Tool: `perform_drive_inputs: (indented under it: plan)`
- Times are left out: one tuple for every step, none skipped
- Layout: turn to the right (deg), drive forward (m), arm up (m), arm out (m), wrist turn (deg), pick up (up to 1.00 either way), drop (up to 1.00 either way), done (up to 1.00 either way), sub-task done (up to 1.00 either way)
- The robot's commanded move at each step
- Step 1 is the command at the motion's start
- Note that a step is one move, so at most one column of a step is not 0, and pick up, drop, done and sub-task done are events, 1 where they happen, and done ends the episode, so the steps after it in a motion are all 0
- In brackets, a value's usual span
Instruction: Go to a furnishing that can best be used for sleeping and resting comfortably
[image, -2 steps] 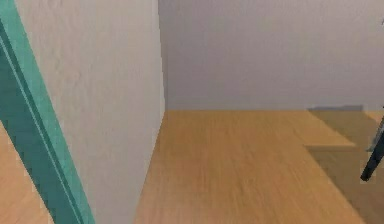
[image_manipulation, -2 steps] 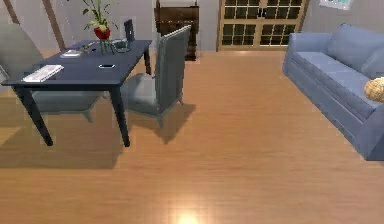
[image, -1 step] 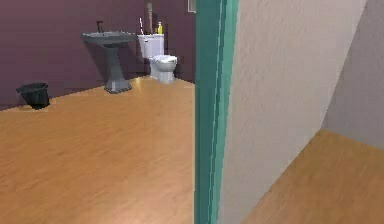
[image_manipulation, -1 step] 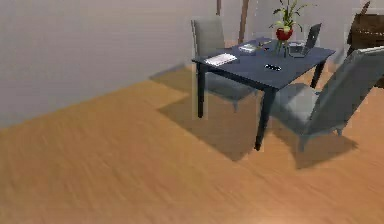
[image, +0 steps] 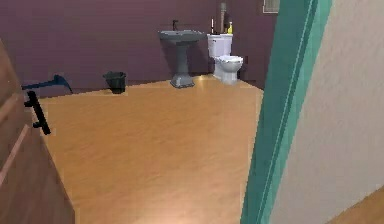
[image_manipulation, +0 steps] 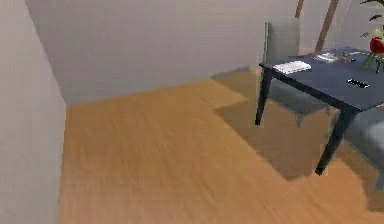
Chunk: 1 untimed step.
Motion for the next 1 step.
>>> perform_drive_inputs:
  plan:
    - [0.0,0.7,0.0,0.0,0.0,0.0,0.0,0.0,0.0]
